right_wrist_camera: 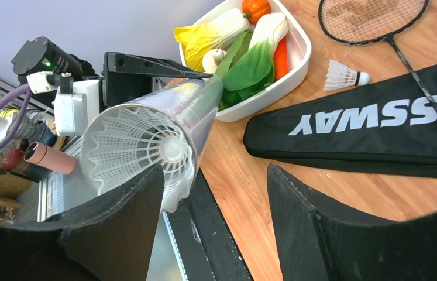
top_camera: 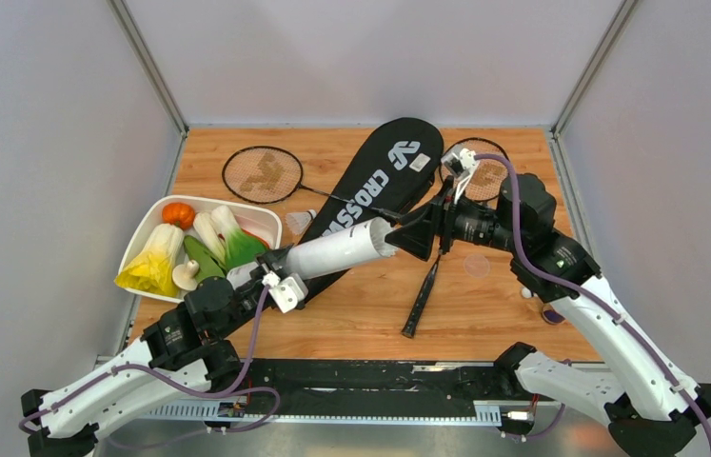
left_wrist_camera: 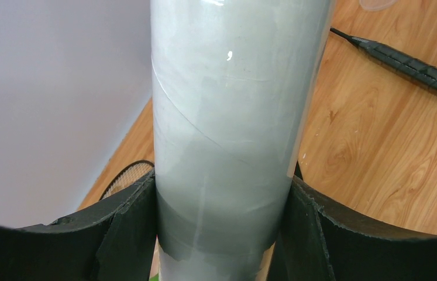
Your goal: Pack up the badminton gear
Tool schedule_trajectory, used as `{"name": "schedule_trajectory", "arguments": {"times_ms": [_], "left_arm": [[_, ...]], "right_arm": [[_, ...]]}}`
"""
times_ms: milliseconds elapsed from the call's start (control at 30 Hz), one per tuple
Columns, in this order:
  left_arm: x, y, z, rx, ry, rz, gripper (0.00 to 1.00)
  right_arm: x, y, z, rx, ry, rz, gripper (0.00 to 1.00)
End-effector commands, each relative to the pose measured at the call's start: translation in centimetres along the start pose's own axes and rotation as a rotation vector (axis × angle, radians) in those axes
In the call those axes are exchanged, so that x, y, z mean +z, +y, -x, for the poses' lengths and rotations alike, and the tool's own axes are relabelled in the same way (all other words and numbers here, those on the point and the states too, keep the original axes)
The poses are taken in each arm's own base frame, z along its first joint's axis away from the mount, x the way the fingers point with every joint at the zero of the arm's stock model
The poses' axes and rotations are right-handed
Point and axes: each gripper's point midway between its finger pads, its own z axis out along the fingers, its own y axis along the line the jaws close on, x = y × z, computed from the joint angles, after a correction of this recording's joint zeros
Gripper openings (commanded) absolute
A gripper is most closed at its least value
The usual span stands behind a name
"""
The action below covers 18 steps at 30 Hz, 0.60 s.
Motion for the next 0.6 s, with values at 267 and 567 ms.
{"name": "schedule_trajectory", "arguments": {"times_ms": [267,567], "left_arm": [[-0.2,1.4,3.1,-0.035,-0.102,0.031,0.49],[-0.2,1.6,2.8,-0.021,-0.087,0.04,0.49]], "right_arm": [[3.8,0.6,-2.0,0.063,0.05,0.111,0.65],[5.1,-0.4,-3.5,0.063,0.106,0.102,0.42]]}}
